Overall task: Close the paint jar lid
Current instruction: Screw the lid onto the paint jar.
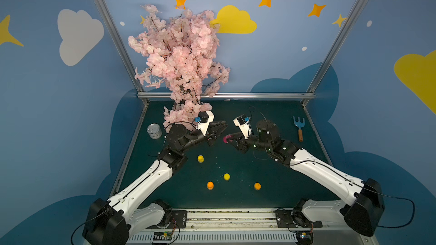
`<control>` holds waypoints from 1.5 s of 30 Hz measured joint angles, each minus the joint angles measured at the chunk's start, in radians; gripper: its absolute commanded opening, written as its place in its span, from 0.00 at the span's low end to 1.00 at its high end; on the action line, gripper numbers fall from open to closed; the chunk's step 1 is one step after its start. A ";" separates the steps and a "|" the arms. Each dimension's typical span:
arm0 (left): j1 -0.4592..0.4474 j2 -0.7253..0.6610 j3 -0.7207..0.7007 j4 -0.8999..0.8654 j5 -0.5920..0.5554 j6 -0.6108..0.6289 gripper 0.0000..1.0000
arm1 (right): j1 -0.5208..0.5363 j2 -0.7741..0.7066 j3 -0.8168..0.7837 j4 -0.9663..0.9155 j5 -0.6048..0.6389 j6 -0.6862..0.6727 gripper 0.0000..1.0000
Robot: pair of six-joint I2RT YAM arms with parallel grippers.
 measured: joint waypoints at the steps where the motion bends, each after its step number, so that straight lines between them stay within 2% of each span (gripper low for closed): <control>1: -0.001 0.000 -0.008 -0.012 -0.001 0.016 0.29 | 0.000 0.000 0.001 -0.009 0.005 -0.003 0.00; 4: -0.002 -0.019 -0.071 -0.054 -0.018 0.073 0.35 | -0.002 -0.001 0.011 -0.061 0.030 -0.014 0.00; 10: -0.008 -0.085 -0.179 -0.148 -0.003 0.201 0.37 | -0.025 -0.004 0.061 -0.185 0.003 -0.060 0.00; 18: -0.068 -0.028 -0.195 -0.113 0.037 0.348 0.38 | -0.039 -0.004 0.142 -0.259 -0.158 -0.093 0.00; 25: -0.105 0.051 -0.140 -0.124 -0.007 0.435 0.39 | -0.043 -0.003 0.170 -0.276 -0.232 -0.093 0.00; 39: -0.107 0.043 -0.126 -0.113 -0.027 0.402 0.39 | -0.043 0.007 0.175 -0.274 -0.233 -0.093 0.00; 41: -0.107 0.042 -0.126 -0.113 -0.023 0.395 0.36 | -0.043 0.007 0.175 -0.273 -0.232 -0.093 0.00; 45: -0.107 0.042 -0.124 -0.116 -0.023 0.380 0.24 | -0.043 0.008 0.175 -0.272 -0.232 -0.092 0.00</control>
